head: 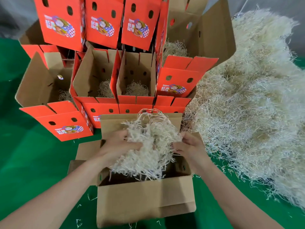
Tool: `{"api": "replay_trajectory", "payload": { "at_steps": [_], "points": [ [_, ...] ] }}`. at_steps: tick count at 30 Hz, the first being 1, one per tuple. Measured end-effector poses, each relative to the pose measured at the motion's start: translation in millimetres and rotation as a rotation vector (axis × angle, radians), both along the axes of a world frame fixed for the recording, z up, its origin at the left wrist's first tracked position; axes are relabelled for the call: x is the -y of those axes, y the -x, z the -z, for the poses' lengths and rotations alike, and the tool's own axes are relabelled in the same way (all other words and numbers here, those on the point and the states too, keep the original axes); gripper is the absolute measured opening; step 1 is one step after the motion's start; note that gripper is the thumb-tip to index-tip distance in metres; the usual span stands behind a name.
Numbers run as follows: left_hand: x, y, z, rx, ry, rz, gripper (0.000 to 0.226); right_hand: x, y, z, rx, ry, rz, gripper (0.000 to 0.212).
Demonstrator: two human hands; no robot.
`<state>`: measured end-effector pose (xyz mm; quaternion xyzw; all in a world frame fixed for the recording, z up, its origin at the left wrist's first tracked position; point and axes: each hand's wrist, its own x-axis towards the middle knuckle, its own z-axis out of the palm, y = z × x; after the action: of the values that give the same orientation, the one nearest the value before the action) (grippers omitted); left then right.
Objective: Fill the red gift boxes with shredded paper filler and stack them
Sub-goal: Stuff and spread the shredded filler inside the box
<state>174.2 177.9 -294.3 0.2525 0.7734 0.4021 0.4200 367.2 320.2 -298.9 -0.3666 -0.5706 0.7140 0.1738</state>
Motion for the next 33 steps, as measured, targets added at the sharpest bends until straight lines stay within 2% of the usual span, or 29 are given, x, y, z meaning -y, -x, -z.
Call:
{"api": "replay_trajectory", "payload": {
  "at_steps": [2, 3, 5, 6, 7, 8, 10, 11, 13, 15, 18, 19, 21, 22, 23, 24, 26, 27, 29, 31, 32, 33],
  "points": [
    [-4.2, -13.2, -6.9, 0.092, -0.038, 0.110, 0.054, 9.9, 10.7, -2.5, -0.024, 0.021, -0.057, 0.020],
    [-5.8, -17.9, -9.8, 0.122, -0.049, 0.115, 0.072, 14.0, 14.7, -2.8, -0.040, 0.061, -0.093, 0.022],
    [-9.7, -24.1, -12.1, 0.187, -0.022, 0.050, 0.112, 21.7, 21.3, -4.0, -0.048, 0.141, -0.165, 0.021],
    [-11.5, -27.3, -12.0, 0.208, 0.004, 0.014, 0.116, 25.0, 23.5, -3.1, -0.037, 0.127, -0.197, 0.014],
    [-13.2, -29.1, -10.7, 0.216, 0.024, -0.014, 0.108, 28.8, 25.0, -4.1, -0.023, 0.092, -0.235, 0.006],
    [-15.2, -28.9, -8.2, 0.216, 0.025, -0.038, 0.089, 31.5, 25.2, -3.6, -0.023, 0.053, -0.271, 0.006],
    [-15.4, -25.3, -6.5, 0.168, -0.012, -0.059, 0.038, 32.1, 23.4, -7.2, -0.047, 0.075, -0.291, 0.012],
    [-14.7, -23.1, -5.6, 0.144, -0.035, -0.084, 0.020, 29.5, 22.1, -10.4, -0.059, 0.127, -0.232, 0.016],
    [-13.4, -19.8, -2.8, 0.139, -0.085, -0.123, 0.006, 21.4, 19.5, -10.3, -0.023, 0.176, -0.072, 0.026],
    [-13.3, -22.3, -1.8, 0.147, -0.118, -0.087, 0.006, 23.7, 24.3, -10.9, 0.103, 0.088, -0.072, 0.013],
    [-15.8, -30.2, 0.3, 0.076, -0.071, 0.026, 0.042, 35.0, 35.8, -6.6, 0.209, -0.006, -0.142, 0.013],
    [-15.6, -27.0, 0.6, 0.024, -0.052, 0.027, 0.044, 34.5, 36.2, -9.6, 0.206, 0.024, -0.112, 0.015],
    [-12.6, -12.2, -0.5, -0.074, -0.026, -0.036, 0.033, 21.8, 29.5, -12.5, 0.110, 0.126, -0.022, 0.016],
    [-9.4, -3.3, -0.3, -0.109, -0.018, -0.082, 0.033, 13.2, 23.9, -12.8, 0.053, 0.189, 0.034, 0.016],
    [-7.2, 3.2, -0.3, -0.125, -0.011, -0.105, 0.043, 5.9, 19.3, -15.0, 0.014, 0.248, 0.060, 0.014],
    [-6.3, 6.5, 1.0, -0.126, -0.010, -0.088, 0.047, 1.7, 17.5, -14.3, 0.009, 0.267, 0.030, 0.011],
    [-8.8, -2.5, -2.0, -0.134, -0.053, 0.014, 0.041, 11.4, 24.0, -15.3, 0.093, 0.203, -0.170, 0.011],
    [-11.1, -10.5, -2.7, -0.126, -0.069, 0.056, 0.042, 19.9, 30.5, -12.8, 0.153, 0.171, -0.247, 0.020],
    [-15.5, -18.4, -1.7, -0.089, -0.070, 0.064, 0.051, 30.8, 40.5, -7.9, 0.248, 0.156, -0.248, 0.037],
    [-12.6, -10.9, -4.0, -0.102, -0.047, 0.046, 0.030, 17.6, 34.0, -5.5, 0.197, 0.181, -0.139, 0.048],
    [-8.0, -3.1, -6.5, -0.136, -0.014, 0.006, 0.023, 4.6, 25.8, -5.7, 0.149, 0.199, -0.058, 0.041],
    [-2.9, 5.3, -7.7, -0.166, 0.015, -0.054, 0.028, -8.7, 16.0, -6.3, 0.117, 0.206, 0.031, 0.025]
  ]
}}
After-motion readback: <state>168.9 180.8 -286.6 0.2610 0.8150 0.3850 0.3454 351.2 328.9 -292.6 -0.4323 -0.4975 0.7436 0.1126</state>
